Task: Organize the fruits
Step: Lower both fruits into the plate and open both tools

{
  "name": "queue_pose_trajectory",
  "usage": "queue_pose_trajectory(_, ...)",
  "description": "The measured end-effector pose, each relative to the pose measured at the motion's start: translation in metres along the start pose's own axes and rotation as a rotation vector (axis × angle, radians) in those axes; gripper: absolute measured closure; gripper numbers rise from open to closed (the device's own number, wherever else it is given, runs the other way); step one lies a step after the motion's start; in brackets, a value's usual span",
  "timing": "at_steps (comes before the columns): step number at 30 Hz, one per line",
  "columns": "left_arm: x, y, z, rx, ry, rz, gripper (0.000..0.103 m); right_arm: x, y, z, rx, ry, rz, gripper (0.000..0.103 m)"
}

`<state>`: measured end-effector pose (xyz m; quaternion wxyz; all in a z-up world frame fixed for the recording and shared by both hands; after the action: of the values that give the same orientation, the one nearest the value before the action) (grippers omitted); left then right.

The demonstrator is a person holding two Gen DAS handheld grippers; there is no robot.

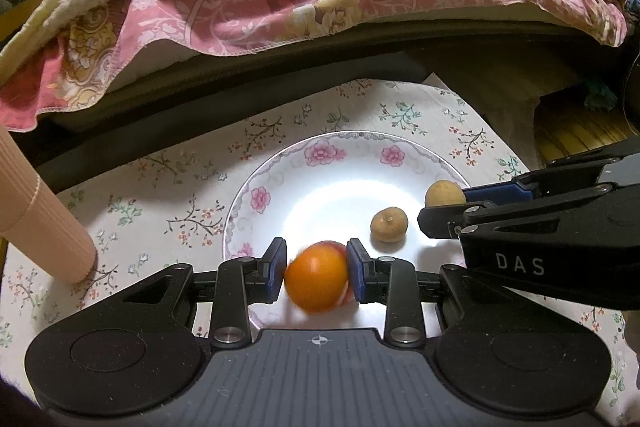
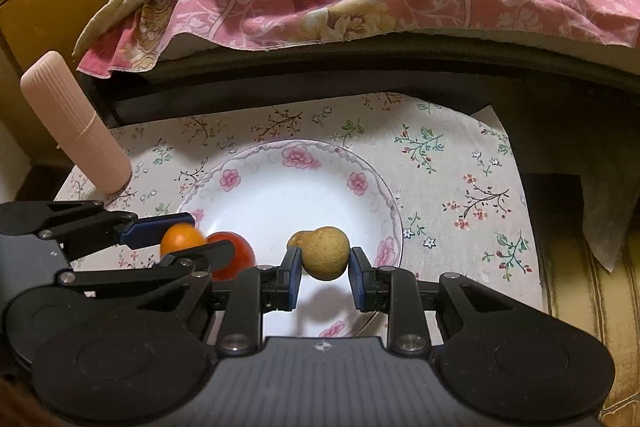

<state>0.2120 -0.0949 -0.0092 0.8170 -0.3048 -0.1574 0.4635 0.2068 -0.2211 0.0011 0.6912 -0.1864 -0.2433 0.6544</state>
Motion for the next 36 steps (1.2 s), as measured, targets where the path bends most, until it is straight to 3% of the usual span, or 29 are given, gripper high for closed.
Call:
queue_pose_trajectory(16,0.006,-0.006,-0.002,-0.016,-0.003,0.034,0.059,-0.009,-0.004,-0.007,0.016,-0.034,-0.083,0.073)
queue_pose_trajectory(36,0.009,-0.005,0.013,-0.037,-0.028,0.036,0.051,0.000,-0.003,0.006,-0.008,-0.026,-0.048,0.073)
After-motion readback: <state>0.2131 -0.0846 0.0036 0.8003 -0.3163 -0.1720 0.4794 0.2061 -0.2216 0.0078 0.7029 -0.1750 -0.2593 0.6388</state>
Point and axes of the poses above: each gripper's, at about its wrist camera, not at the fingertips, and z roughly against the way its jaws point, x to its left, y to its underside, the point moved 1 cm from there along -z, roughly the way its jaws point, and after that the axes turned 5 degrees about y, right-handed, at the moved point
